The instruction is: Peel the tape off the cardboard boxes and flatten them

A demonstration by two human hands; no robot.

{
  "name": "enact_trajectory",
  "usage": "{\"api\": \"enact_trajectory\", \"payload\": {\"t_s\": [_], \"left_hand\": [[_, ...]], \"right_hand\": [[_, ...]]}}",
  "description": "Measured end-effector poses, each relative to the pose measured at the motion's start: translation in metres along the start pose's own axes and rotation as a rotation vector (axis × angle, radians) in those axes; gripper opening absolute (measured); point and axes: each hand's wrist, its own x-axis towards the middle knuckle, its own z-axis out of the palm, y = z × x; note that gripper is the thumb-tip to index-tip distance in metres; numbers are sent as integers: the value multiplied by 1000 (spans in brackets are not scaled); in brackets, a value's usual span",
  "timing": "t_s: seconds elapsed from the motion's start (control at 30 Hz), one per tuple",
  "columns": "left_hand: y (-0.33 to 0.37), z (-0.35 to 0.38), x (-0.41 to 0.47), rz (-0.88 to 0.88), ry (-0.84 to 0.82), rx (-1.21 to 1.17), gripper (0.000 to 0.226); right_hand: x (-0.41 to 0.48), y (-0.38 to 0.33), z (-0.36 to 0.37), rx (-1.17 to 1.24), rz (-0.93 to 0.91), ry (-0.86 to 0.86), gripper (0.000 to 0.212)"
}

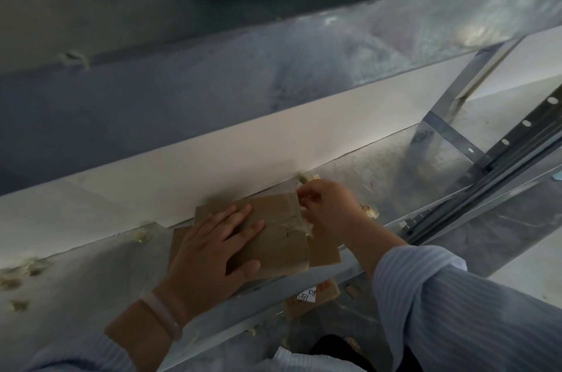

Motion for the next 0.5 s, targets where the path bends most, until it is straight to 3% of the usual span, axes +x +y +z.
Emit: {"api": "enact_trajectory", "payload": {"t_s": [0.17, 0.33, 0.43, 0.5], "left_hand": [[-2, -2, -1, 27, -5, 5, 61], [-3, -4, -1, 38, 1, 0, 60], [-2, -4, -2, 48, 6, -7, 59], [-3, -5, -2, 52, 3, 0, 59]], "right_hand": [[4, 4, -8, -192, -193, -2, 15], [5, 7, -6, -266, -242, -19, 15], [5, 6, -2, -225, -227, -23, 14], [7, 5, 1, -75, -140, -50, 15]]}}
